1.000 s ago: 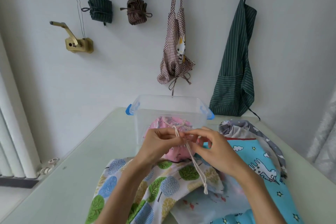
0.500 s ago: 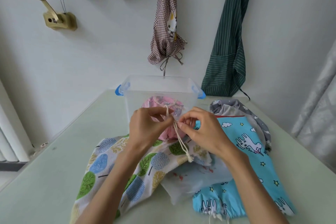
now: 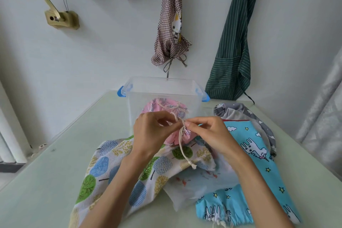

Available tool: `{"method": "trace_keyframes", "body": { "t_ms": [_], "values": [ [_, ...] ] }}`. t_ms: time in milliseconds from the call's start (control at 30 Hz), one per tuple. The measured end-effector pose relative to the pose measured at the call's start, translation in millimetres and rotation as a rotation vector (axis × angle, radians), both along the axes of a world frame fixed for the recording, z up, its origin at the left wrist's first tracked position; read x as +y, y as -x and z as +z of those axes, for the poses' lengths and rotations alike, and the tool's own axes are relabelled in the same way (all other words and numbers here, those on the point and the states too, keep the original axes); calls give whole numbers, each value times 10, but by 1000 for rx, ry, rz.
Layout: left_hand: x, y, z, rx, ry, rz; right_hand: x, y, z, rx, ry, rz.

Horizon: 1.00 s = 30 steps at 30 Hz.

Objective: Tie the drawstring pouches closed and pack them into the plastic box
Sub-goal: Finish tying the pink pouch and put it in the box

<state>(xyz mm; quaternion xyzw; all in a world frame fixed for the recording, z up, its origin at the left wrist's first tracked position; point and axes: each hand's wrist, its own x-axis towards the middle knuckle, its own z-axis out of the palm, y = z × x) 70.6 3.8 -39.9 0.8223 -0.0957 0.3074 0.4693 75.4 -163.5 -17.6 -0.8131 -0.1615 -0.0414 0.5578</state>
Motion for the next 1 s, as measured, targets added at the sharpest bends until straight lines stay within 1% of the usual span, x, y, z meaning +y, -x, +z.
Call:
{"method": "trace_keyframes", "body": {
  "t_ms": [33,133,167,200,300,367,433,533,567,600,633,700,733,767,833,900,1000],
  "values": [
    [20,-10,5,28,18,-41,-6,8,15,5,-5,4],
    [44,-26,29,141,119,-263,-54,15,42,19,-19,37],
    [50,-32,30,160,145,-313,-53,16,54,0,-21,24],
    [46,-38,23,165,163,-335,-49,15,58,-57,22,-19],
    [32,-58,2,186,221,-341,30,34,76,-322,383,-229],
    [31,-76,-3,214,242,-345,82,47,129,-456,540,-304],
    [41,-89,2,207,222,-332,106,19,182,-524,649,-311],
    [46,-86,9,176,155,-272,92,-65,201,-552,808,-296],
    [47,-89,12,172,144,-256,85,-103,188,-524,789,-285],
    [54,-88,11,171,144,-244,80,-137,180,-433,682,-254],
    [63,-89,15,172,147,-231,73,-159,182,-274,488,-195],
    [91,-87,32,168,162,-223,65,-169,205,69,21,12],
    [102,-88,43,166,176,-231,42,-174,204,162,-137,99],
    [110,-87,57,163,191,-242,13,-184,193,217,-237,167],
    [116,-86,72,164,213,-260,-23,-177,171,284,-338,278],
    [106,-84,85,168,225,-287,-27,-180,157,328,-428,333],
    [90,-95,90,166,237,-313,-8,-182,152,367,-539,306]
  ]
}}
